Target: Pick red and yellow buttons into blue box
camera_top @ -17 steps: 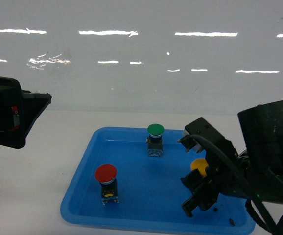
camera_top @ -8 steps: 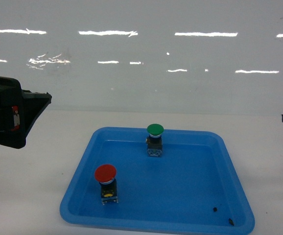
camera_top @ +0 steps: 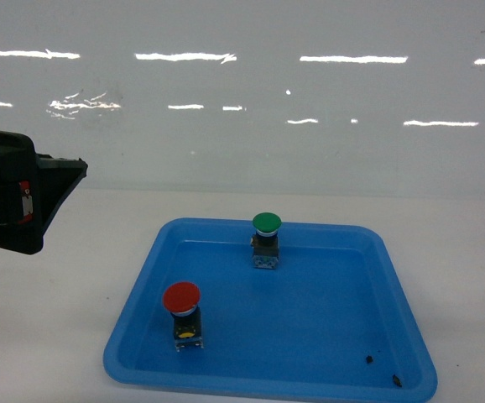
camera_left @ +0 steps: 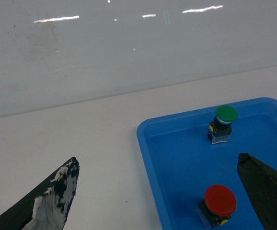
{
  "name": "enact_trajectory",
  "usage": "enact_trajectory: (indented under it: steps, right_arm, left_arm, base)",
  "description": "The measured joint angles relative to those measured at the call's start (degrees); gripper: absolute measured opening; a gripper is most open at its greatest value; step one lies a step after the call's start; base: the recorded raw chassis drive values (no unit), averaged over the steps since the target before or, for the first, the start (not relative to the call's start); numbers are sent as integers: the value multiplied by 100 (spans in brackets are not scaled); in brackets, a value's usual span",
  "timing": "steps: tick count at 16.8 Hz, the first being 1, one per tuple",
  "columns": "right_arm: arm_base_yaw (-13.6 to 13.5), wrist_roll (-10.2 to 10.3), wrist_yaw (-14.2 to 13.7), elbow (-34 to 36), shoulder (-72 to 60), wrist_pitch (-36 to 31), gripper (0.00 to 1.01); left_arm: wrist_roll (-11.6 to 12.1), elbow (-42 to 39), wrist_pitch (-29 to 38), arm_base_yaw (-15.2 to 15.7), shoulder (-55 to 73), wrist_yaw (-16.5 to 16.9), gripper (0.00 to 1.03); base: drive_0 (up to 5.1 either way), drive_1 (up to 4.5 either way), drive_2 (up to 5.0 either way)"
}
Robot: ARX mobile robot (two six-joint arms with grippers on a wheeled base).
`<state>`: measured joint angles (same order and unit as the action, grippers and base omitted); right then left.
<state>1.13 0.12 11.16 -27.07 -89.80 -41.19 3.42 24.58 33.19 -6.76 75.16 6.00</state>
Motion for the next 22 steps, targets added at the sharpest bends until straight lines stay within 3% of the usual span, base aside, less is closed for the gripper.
enact_trajectory:
  steps: [2,4,5,7,8,10,16,22]
  right_arm:
    - [92,92,-103,254,155,-114,39]
    - [343,201,-538,610,302,-323,39]
    - [339,203,-535,610,330,-337,39]
    - [339,203,-538,610,330,-337,39]
    - [339,203,-538,610,330,-334,39]
    - [339,203,-538,610,330,-337,39]
    - [339,203,-538,610,330,-334,39]
    - [339,205,-538,610,330,-334,39]
  left_arm:
    - [0,0,-4,0,0,-2,98]
    - [0,0,-15,-2,0,2,98]
    - [-11,0,-450,-223,-26,-94,98]
    - [-42,348,-894,-1086,927,-199,98]
    - [-79,485,-970,-1239,1228,-339,98]
    - [-83,599,-938,-1327,1453,-385,98]
    - [-450,1346,-1353,-1495,2293,-216,98]
    - [-699,1714,-1589,-1397,2815,-39,98]
  base:
    - [0,0,0]
    - [0,0,0]
    - [0,0,0]
    - [0,0,0]
    - [0,0,0]
    - [0,0,0]
    - [0,0,0]
    - [0,0,0]
